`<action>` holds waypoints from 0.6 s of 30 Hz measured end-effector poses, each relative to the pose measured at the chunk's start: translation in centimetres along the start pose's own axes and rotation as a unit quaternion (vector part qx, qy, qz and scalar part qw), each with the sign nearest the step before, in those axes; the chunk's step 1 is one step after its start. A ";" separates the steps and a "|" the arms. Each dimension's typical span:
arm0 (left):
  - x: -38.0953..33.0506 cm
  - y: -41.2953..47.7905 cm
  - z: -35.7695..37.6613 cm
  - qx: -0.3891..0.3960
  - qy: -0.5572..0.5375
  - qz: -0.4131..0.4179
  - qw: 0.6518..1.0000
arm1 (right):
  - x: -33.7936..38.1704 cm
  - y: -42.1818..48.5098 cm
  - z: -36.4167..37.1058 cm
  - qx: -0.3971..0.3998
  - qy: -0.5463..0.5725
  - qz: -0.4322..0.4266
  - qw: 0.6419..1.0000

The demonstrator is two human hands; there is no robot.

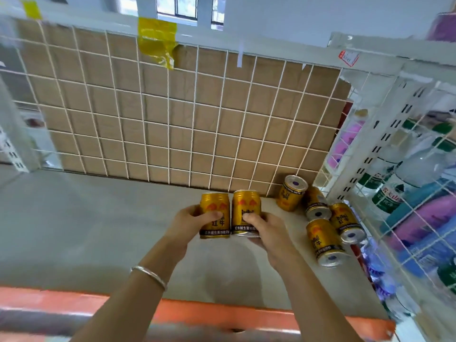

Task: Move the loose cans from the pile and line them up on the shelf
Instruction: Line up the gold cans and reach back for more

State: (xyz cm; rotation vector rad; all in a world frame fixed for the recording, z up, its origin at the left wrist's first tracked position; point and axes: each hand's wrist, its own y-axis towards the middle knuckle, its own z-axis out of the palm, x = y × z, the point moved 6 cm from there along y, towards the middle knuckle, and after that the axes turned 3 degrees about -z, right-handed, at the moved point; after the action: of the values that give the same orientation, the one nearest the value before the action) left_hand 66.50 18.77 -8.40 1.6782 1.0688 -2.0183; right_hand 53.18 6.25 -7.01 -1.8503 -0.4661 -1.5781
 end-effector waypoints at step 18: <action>1.2 -12.9 -25.5 -0.164 -0.003 0.087 0.983 | 1.0 -6.3 25.6 0.158 -0.015 -0.006 0.987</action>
State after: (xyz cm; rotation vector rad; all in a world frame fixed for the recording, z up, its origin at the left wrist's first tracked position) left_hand 75.87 45.71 -5.98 1.5331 1.1365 -1.6360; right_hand 68.14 28.01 -6.07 -1.6317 -0.6987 -1.3931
